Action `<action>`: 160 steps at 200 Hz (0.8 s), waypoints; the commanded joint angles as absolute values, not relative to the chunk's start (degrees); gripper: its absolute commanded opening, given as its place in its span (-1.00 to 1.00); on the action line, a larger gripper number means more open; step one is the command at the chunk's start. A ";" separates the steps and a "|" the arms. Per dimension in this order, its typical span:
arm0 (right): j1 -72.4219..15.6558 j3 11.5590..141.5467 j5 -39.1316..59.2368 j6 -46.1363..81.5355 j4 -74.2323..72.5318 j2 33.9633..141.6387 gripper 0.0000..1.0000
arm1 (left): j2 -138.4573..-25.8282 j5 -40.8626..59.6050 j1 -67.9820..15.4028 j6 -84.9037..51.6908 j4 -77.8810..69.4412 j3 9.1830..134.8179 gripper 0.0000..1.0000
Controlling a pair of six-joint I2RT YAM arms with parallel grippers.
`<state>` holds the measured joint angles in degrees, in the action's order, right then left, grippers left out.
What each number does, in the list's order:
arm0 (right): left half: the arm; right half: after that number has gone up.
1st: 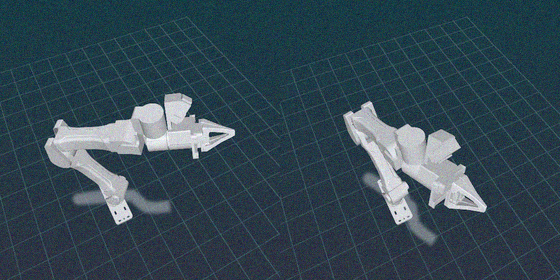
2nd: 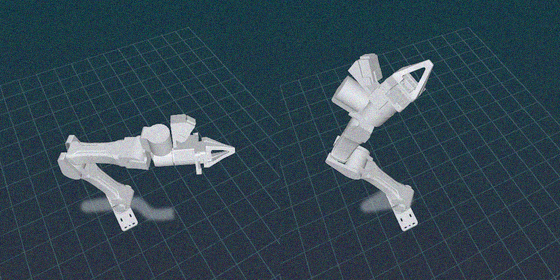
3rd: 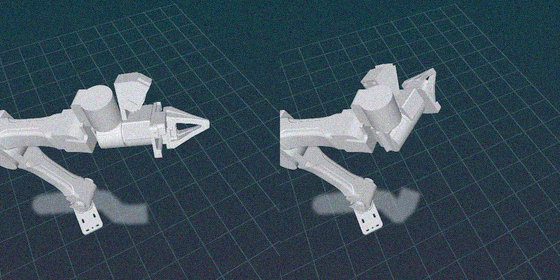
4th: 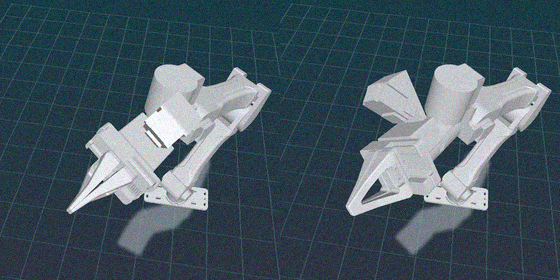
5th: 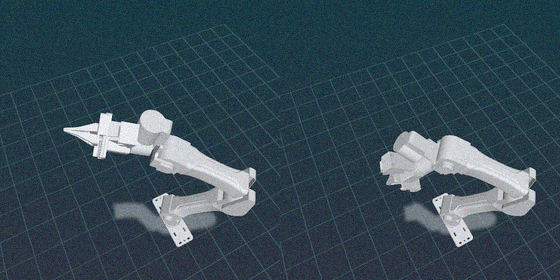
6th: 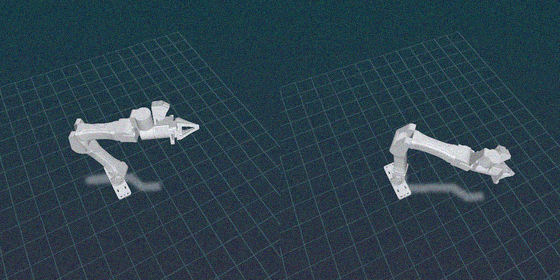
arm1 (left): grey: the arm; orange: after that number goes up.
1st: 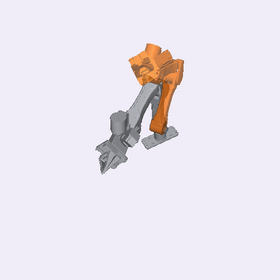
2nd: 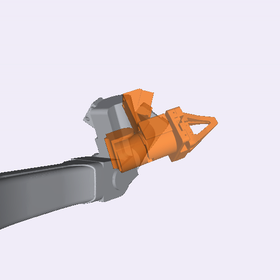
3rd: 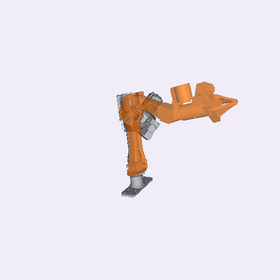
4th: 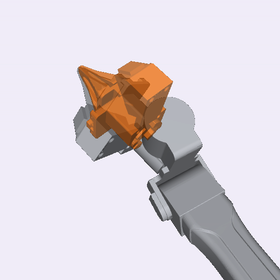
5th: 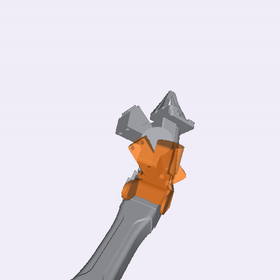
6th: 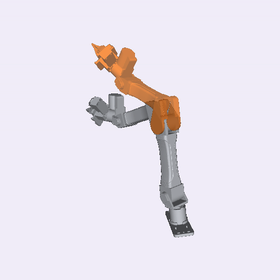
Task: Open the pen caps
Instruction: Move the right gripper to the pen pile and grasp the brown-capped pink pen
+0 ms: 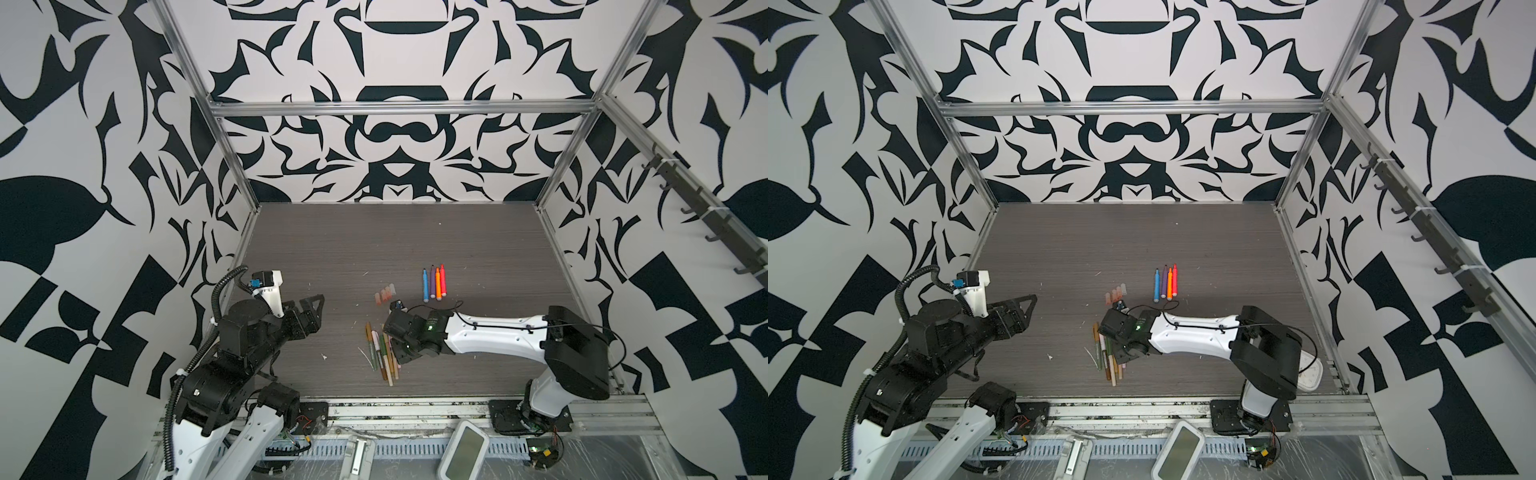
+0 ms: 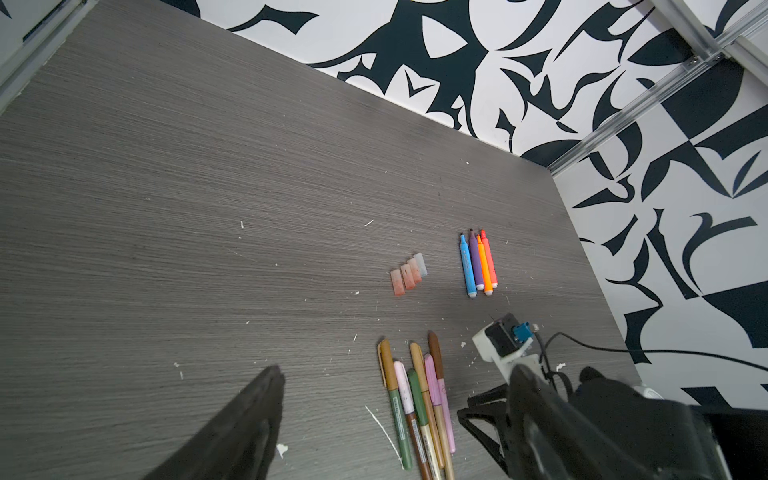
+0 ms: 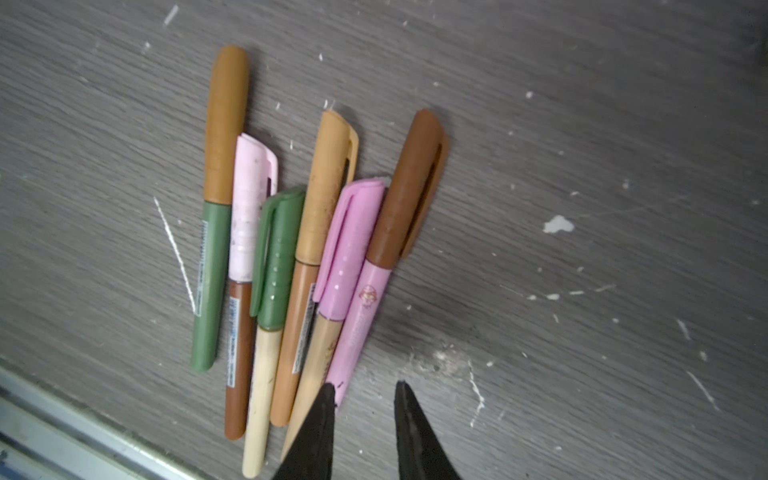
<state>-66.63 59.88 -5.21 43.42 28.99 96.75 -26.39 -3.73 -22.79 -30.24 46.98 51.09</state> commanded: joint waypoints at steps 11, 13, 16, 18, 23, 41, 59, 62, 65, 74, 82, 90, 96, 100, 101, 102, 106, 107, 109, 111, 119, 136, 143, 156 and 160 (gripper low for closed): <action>-68.20 63.16 -7.41 44.38 31.24 99.51 -0.43 | -27.24 -4.31 -22.73 -30.68 48.20 50.71 0.75; -68.25 63.25 -7.57 44.41 31.34 99.72 -0.43 | -27.27 -4.24 -22.69 -30.67 48.24 50.71 0.75; -68.43 63.39 -7.83 44.48 31.47 99.88 -0.43 | -27.30 -4.14 -22.69 -30.72 48.18 50.71 0.75; -68.39 63.44 -8.00 44.50 31.53 99.99 -0.43 | -27.33 -4.13 -22.68 -30.68 48.19 50.71 0.76; -68.50 63.53 -8.37 44.62 31.68 100.24 -0.43 | -27.33 -4.05 -22.73 -30.67 48.23 50.71 0.76; -68.71 63.47 -8.83 45.39 31.55 100.75 -0.43 | -27.11 -4.00 -22.75 -30.67 48.10 50.63 0.76; -68.79 63.28 -9.10 45.88 31.29 100.89 -0.43 | -27.09 -4.00 -22.73 -30.69 48.16 50.63 0.77; -68.82 63.28 -9.18 46.01 31.38 100.94 -0.43 | -27.05 -3.89 -22.68 -30.68 48.14 50.63 0.77; -68.80 63.24 -9.22 46.06 31.38 101.04 -0.43 | -27.06 -3.87 -22.73 -30.67 48.16 50.63 0.77; -68.74 63.12 -9.44 46.21 31.57 101.14 -0.44 | -26.95 -3.84 -22.75 -30.72 48.09 50.63 0.77; -68.77 63.02 -10.00 46.52 32.03 101.33 -0.44 | -26.85 -3.87 -22.70 -30.76 48.16 50.54 0.77; -68.82 62.95 -10.51 47.04 32.92 101.50 -0.45 | -26.81 -3.82 -22.69 -30.74 47.99 50.54 0.78; -68.78 63.02 -12.79 47.61 33.77 101.60 -0.45 | -26.87 -3.76 -22.68 -30.76 47.92 50.45 0.78; -68.79 62.95 -13.72 48.10 34.33 101.69 -0.45 | -26.88 -3.78 -22.69 -30.75 47.88 50.45 0.79; -68.80 62.94 -13.89 48.17 34.48 101.78 -0.45 | -26.93 -3.78 -22.68 -30.76 47.89 50.45 0.79; -68.81 62.94 -14.07 48.26 34.56 101.82 -0.45 | -26.96 -3.78 -22.72 -30.76 47.85 50.45 0.79; -68.81 62.93 -14.70 48.63 35.33 101.86 -0.45 | -27.04 -3.80 -22.72 -30.74 47.81 50.46 0.79; -68.81 62.93 -14.86 48.75 35.55 101.86 -0.45 | -27.06 -3.79 -22.70 -30.71 47.81 50.45 0.79; -68.82 62.89 -15.21 48.88 35.83 101.86 -0.45 | -27.13 -3.78 -22.72 -30.68 47.81 50.45 0.79; -68.80 62.85 -15.51 49.05 36.20 101.97 -0.45 | -27.22 -3.78 -22.71 -30.68 47.88 50.49 0.79; -68.76 62.61 -16.43 49.60 37.02 102.00 -0.45 | -27.61 -3.84 -22.74 -30.67 47.89 50.50 0.80; -68.79 61.76 -16.81 50.31 37.18 102.34 -0.45 | -28.41 -3.87 -22.73 -30.67 47.99 50.54 0.80; -68.81 61.53 -16.71 50.36 37.11 102.70 -0.45 | -28.68 -3.86 -22.73 -30.68 48.08 50.62 0.80; -68.74 60.98 -16.34 50.55 36.85 103.58 -0.45 | -29.16 -3.96 -22.68 -30.59 48.16 50.67 0.80; -68.81 60.80 -15.93 50.54 36.50 103.85 -0.46 | -29.25 -4.07 -22.74 -30.59 48.20 50.71 0.80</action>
